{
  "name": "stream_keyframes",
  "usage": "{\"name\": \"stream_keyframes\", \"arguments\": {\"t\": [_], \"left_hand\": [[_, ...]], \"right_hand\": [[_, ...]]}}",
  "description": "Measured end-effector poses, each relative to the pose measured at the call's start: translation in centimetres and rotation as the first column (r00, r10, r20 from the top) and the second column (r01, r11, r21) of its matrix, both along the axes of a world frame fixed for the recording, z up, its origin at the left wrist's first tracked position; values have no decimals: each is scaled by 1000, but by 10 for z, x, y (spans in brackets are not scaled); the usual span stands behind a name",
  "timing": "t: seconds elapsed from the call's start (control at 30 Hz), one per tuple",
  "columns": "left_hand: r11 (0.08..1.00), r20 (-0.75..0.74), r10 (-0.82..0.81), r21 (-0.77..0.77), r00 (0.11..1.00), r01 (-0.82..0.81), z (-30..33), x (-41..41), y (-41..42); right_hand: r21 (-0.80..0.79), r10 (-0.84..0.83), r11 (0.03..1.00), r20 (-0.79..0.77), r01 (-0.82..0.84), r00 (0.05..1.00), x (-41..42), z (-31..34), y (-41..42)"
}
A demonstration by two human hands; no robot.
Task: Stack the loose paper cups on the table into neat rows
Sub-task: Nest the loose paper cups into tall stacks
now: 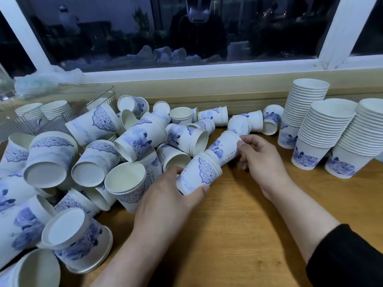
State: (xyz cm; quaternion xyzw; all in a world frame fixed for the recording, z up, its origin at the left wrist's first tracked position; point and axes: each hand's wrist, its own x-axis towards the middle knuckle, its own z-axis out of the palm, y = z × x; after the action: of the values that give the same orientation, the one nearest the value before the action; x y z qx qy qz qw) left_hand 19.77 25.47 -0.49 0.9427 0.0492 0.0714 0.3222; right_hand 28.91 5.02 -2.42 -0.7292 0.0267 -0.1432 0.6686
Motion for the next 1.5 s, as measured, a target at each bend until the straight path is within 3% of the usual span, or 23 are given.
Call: {"name": "stream_keyframes", "arguments": {"t": [0.13,0.27,0.4,0.5,0.6,0.7,0.8,1.03,1.17,1.33,1.43,1.5], "left_hand": [[1000,0,-5,13,1000,5,1,-1,-1],[1000,20,-12,-17,1000,13,1,-1,-2],[990,64,-1,-144,998,10,-1,0,0],[968,140,15,-251,990,21,-4,2,-1],[940,213,65,-340,975,11,-4,2,-2],[905,241,114,-426,964,0,-4,5,-2],[884,224,124,-467,967,-6,-6,8,-1],[891,168,149,-450,974,-59,-8,11,-1],[898,161,143,-435,977,-60,-9,11,-3],[903,160,145,-425,976,-64,-8,10,-2],[915,149,118,-401,982,-49,-7,8,-2],[918,136,112,-394,984,-50,-6,7,-2]], "right_hand": [[87,4,996,38,-8,999,-6,6,2],[50,98,993,124,-105,987,-15,15,8],[13,351,932,210,-361,913,-29,18,22],[54,281,950,274,-307,919,-28,14,31],[-82,174,984,241,-159,955,-21,8,33],[-254,310,928,123,-272,943,-18,-2,39],[-237,351,913,44,-332,935,-17,-1,45],[28,268,963,-1,-268,963,-15,10,66],[16,206,978,-9,-206,978,-12,10,73],[161,-5,987,162,-22,987,-10,8,61],[199,-182,972,317,122,931,-15,16,50],[249,-221,960,382,131,897,-19,23,44]]}}
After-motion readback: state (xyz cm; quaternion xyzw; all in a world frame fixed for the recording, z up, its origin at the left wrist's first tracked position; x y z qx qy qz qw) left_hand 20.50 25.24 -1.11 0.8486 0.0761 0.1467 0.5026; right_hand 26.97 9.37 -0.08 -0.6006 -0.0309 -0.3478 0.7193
